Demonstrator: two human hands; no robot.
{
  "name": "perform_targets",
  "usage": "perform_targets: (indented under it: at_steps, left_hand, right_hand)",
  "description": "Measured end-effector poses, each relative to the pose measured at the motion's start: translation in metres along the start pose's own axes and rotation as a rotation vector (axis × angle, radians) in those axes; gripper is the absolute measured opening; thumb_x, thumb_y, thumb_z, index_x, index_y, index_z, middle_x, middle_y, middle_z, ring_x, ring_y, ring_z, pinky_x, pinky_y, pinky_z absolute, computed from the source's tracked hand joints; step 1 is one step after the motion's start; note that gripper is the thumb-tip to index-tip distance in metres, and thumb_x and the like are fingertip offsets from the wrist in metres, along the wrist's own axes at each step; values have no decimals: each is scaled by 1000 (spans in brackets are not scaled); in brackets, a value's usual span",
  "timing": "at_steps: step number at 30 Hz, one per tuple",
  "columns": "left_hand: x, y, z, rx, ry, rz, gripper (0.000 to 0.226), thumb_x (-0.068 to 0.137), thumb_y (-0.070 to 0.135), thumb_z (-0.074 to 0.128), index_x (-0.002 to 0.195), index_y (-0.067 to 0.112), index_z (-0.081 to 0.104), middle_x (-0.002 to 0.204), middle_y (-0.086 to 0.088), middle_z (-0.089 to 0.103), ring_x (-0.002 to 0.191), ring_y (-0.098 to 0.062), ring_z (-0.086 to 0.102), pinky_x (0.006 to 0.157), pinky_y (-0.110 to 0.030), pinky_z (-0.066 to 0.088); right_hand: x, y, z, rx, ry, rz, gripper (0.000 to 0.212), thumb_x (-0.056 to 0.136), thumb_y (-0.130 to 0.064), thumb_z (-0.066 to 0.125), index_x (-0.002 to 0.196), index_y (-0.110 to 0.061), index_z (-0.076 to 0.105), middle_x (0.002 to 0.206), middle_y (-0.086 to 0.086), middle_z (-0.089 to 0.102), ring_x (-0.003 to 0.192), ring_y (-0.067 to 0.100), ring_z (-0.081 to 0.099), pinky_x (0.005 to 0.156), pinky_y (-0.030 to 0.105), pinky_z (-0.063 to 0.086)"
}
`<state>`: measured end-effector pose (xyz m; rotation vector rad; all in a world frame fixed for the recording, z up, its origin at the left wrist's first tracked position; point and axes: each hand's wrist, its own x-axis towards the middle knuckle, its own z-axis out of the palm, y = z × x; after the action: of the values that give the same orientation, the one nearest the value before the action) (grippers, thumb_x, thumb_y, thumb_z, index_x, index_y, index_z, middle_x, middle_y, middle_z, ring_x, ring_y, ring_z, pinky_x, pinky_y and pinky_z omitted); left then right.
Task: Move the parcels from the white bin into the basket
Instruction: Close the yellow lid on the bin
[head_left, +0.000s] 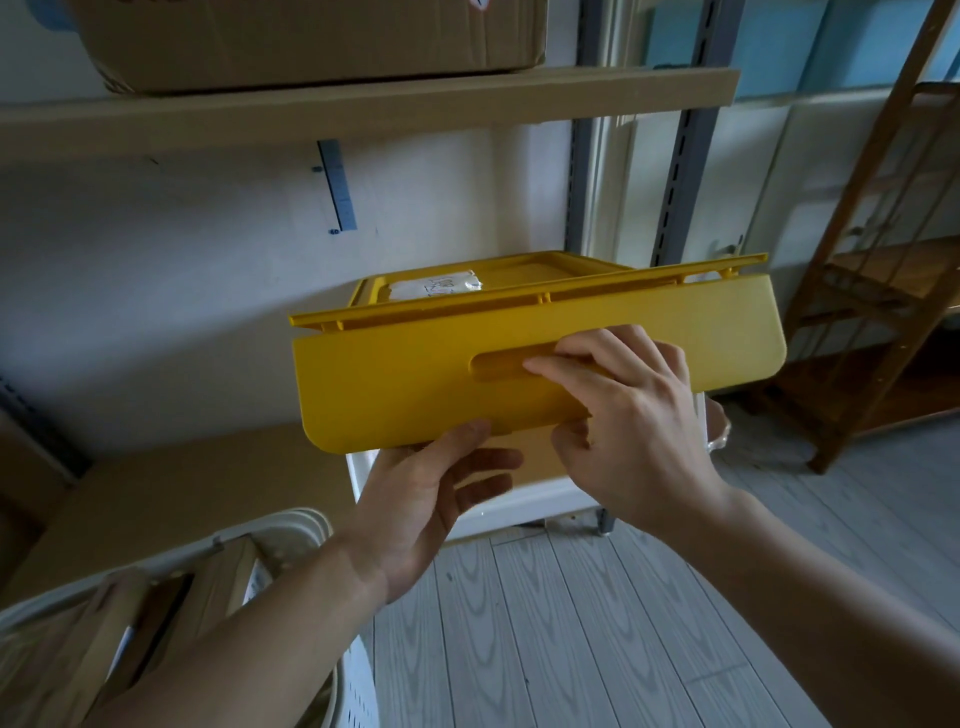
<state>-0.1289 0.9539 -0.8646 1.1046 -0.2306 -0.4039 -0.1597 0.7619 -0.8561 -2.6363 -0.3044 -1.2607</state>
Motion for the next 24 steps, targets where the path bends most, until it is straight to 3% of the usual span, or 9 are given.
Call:
perform_targets:
  at_steps: [4, 10, 13, 17, 21, 24]
  left_hand:
    - [-9, -10, -6, 221, -136, -70, 35, 87, 28, 66, 114, 7, 67, 107, -17, 73, 92, -33, 73, 78, -41, 58]
    - [-25, -23, -4, 613, -407, -146, 29, 95, 30, 62, 117, 13, 65, 107, -13, 73, 100, -31, 72, 82, -41, 54]
    - [-29, -27, -5, 743, -455, -127, 22, 101, 25, 62, 117, 11, 65, 105, -11, 73, 99, -29, 71, 80, -42, 56]
    - [-29, -31, -11, 896, -516, -145, 19, 101, 26, 63, 117, 15, 66, 104, -4, 74, 96, -19, 71, 79, -26, 54]
    - [-29, -37, -16, 968, -530, -193, 19, 100, 31, 64, 117, 23, 67, 108, 2, 74, 99, -11, 70, 91, -34, 57]
    - [-27, -38, -17, 1007, -526, -180, 19, 100, 34, 64, 118, 27, 67, 107, 9, 73, 99, -7, 68, 83, -23, 54]
  right_hand:
    - [-7, 0, -3, 6, -19, -10, 54, 65, -10, 68, 117, -20, 76, 112, -1, 67, 108, 22, 54, 89, 40, 37]
    - [-25, -4, -8, 4, -97, -24, 53, 65, -10, 65, 115, -21, 76, 108, -3, 66, 102, 23, 56, 80, 37, 37]
    - [-37, -4, -9, 19, -168, -24, 54, 62, -11, 63, 114, -21, 75, 105, -3, 65, 98, 24, 57, 76, 36, 40]
    - [-50, -2, 0, 70, -277, 3, 54, 63, -13, 60, 114, -23, 74, 105, -7, 64, 99, 22, 57, 78, 34, 36]
    - [-55, 3, 13, 72, -395, 5, 58, 63, -14, 63, 119, -27, 70, 109, -9, 60, 105, 19, 52, 82, 37, 41]
    - [-57, 6, 21, 69, -433, -9, 60, 63, -10, 65, 121, -26, 68, 108, -8, 59, 104, 20, 52, 80, 39, 46]
